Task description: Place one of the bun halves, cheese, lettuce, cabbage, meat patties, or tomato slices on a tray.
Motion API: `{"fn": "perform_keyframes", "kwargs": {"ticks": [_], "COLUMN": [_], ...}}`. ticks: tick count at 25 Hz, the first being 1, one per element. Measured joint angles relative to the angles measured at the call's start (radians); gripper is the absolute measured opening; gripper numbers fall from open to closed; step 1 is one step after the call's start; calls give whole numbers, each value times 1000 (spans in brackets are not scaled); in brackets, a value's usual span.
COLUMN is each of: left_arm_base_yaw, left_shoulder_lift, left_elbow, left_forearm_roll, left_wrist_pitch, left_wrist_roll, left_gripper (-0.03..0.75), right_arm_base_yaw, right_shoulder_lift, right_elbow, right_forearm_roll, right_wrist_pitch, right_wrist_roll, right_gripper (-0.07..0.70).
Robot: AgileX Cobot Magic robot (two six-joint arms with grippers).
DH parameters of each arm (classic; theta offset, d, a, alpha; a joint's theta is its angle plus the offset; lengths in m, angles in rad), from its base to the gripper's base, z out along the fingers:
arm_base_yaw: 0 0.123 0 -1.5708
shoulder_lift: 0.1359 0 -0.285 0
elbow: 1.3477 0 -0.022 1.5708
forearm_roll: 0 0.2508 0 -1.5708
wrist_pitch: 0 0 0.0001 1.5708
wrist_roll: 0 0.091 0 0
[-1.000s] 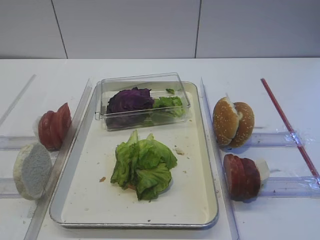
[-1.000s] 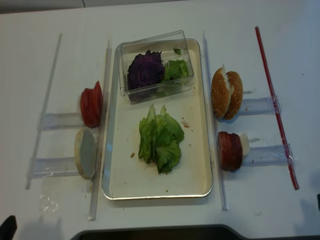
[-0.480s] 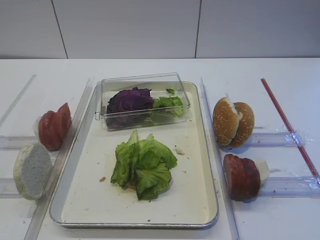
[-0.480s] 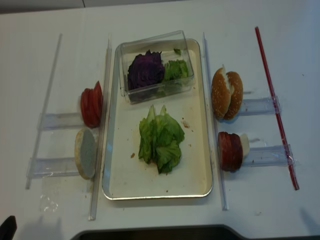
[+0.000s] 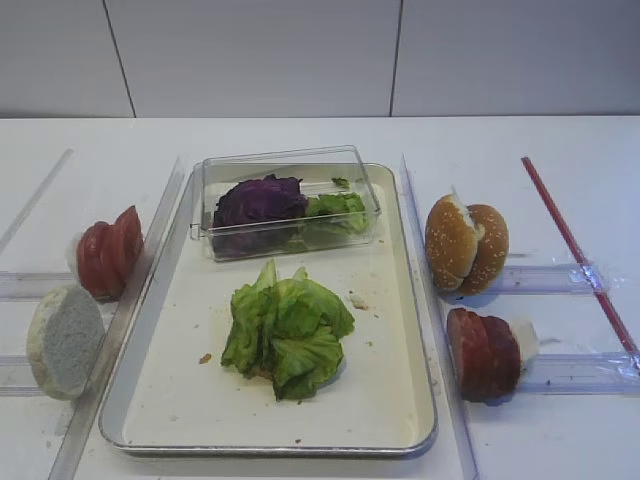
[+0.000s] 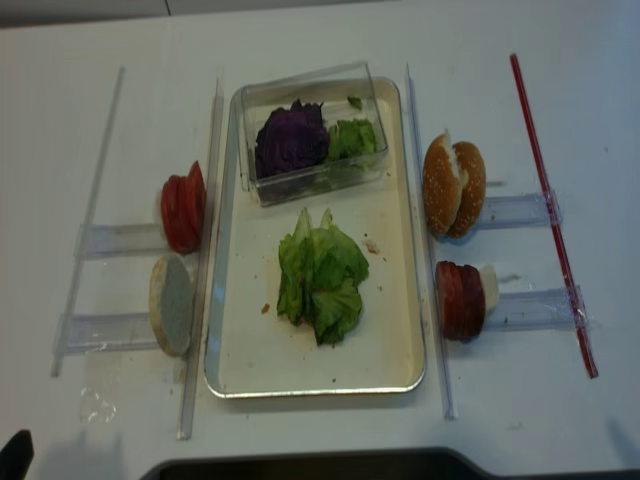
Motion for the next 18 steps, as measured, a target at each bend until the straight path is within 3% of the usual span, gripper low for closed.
{"fn": "perform_keyframes", "kwargs": {"ticks": [10, 18], "left_arm_base_yaw": [0, 0], "left_shoulder_lift": [0, 0], "left_elbow": [0, 0], "left_forearm_roll": [0, 0], "left_wrist_pitch": [0, 0], "left_wrist_roll": [0, 0], "left_gripper": [293, 293], "right_arm_base_yaw": [-10, -249], "right_shoulder_lift": [0, 0], "right_elbow": [0, 0], "right_forearm_roll": [-1, -2], "right_wrist_pitch": [0, 0], "right_wrist_roll": [0, 0], "right_gripper": [433, 432]}}
